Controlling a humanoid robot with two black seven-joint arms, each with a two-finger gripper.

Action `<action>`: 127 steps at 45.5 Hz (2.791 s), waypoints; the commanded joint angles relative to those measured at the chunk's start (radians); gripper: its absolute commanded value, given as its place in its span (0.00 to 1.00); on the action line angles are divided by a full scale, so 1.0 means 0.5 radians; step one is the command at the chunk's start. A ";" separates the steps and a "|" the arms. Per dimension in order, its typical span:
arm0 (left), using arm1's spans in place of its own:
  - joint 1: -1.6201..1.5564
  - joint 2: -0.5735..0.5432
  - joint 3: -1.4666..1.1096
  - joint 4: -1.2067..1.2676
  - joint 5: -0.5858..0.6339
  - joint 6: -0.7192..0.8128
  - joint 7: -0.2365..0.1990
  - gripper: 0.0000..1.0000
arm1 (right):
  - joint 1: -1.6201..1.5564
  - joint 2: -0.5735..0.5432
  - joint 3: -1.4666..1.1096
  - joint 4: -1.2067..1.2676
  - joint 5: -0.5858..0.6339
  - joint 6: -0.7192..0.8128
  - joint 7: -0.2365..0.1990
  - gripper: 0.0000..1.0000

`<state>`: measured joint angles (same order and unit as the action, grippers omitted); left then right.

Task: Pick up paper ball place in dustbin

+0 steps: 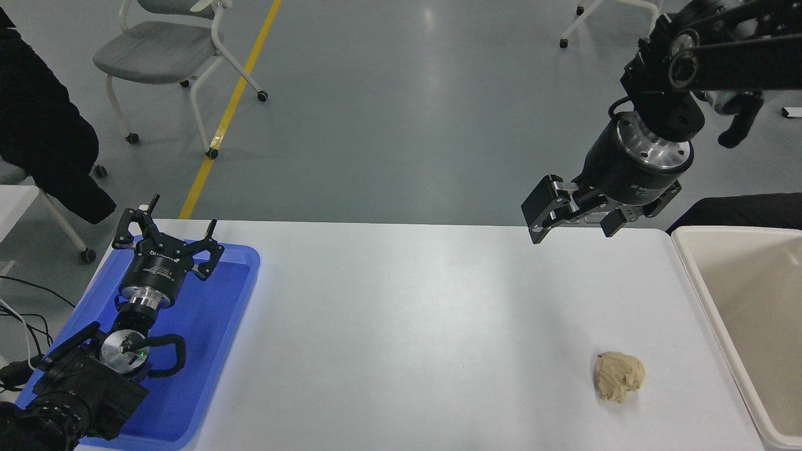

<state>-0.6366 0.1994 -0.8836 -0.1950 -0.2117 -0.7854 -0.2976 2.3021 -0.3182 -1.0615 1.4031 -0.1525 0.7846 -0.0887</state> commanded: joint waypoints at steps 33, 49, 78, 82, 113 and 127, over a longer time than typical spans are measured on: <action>0.000 0.000 0.000 0.000 0.000 0.000 -0.003 1.00 | -0.548 -0.391 0.037 -0.109 -0.428 -0.094 -0.007 1.00; 0.000 0.000 0.000 0.000 0.000 0.000 -0.003 1.00 | -1.358 -0.710 0.595 -0.330 -0.959 -0.228 -0.007 1.00; 0.000 0.000 0.000 0.000 0.000 0.000 -0.003 1.00 | -2.456 -0.557 1.298 -0.790 -1.407 -0.575 -0.007 1.00; 0.000 0.000 0.000 0.000 0.000 0.000 0.000 1.00 | -2.496 -0.514 1.298 -0.843 -1.407 -0.621 -0.007 1.00; 0.000 0.000 0.000 0.000 0.000 0.000 0.000 1.00 | -2.622 -0.416 1.298 -0.978 -1.407 -0.799 0.018 0.00; -0.003 -0.003 0.000 -0.006 0.000 0.000 0.000 1.00 | -2.138 -0.722 1.102 -0.736 -1.364 -0.612 0.018 0.00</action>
<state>-0.6373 0.1990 -0.8836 -0.1956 -0.2117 -0.7854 -0.2976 1.0612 -0.5773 -0.4372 0.9447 -0.8502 0.4136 -0.0807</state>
